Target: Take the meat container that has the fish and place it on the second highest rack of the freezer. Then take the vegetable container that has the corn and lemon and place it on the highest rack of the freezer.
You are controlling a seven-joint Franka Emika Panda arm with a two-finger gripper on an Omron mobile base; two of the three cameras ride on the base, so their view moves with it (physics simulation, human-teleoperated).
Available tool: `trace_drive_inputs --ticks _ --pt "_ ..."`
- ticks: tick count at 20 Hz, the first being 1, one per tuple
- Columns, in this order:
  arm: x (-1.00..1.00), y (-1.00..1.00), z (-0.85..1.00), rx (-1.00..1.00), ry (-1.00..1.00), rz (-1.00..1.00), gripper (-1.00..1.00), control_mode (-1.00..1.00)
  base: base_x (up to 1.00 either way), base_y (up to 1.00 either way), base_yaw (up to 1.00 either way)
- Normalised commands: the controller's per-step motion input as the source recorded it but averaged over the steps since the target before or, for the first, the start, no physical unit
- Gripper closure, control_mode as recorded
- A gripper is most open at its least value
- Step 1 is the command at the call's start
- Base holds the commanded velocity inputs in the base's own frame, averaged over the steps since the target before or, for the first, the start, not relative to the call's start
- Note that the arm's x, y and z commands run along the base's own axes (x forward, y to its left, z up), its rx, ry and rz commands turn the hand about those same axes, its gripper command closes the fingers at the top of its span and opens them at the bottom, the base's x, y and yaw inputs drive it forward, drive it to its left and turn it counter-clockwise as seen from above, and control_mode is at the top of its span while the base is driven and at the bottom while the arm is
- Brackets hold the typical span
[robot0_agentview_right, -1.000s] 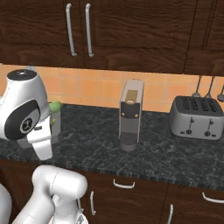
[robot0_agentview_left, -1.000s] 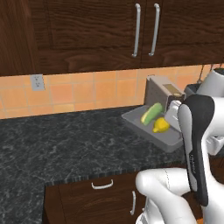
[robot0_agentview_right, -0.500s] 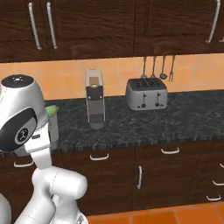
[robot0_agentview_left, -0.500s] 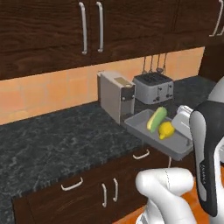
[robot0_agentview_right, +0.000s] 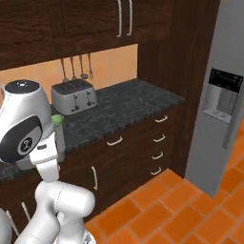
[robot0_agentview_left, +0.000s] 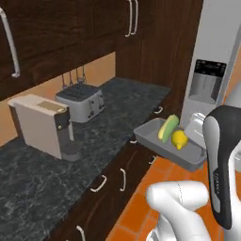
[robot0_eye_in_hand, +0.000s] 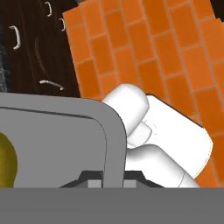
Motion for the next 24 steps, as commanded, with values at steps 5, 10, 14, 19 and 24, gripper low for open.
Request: trace_drive_inputs --ticks 5,10,14,19,24 --pt "0.00 0.00 0.00 0.00 0.00 0.00 1.00 1.00 0.00 -0.43 -0.84" --pt "0.00 0.00 0.00 0.00 0.00 0.00 1.00 1.00 0.12 -0.54 -0.75" --pt "0.00 0.00 0.00 0.00 0.00 0.00 1.00 1.00 0.77 -0.65 -0.48" --pt "0.00 0.00 0.00 0.00 0.00 0.00 1.00 1.00 1.00 -0.61 -0.25" --pt "0.00 0.00 0.00 0.00 0.00 0.00 1.00 1.00 1.00 -0.47 -0.21"
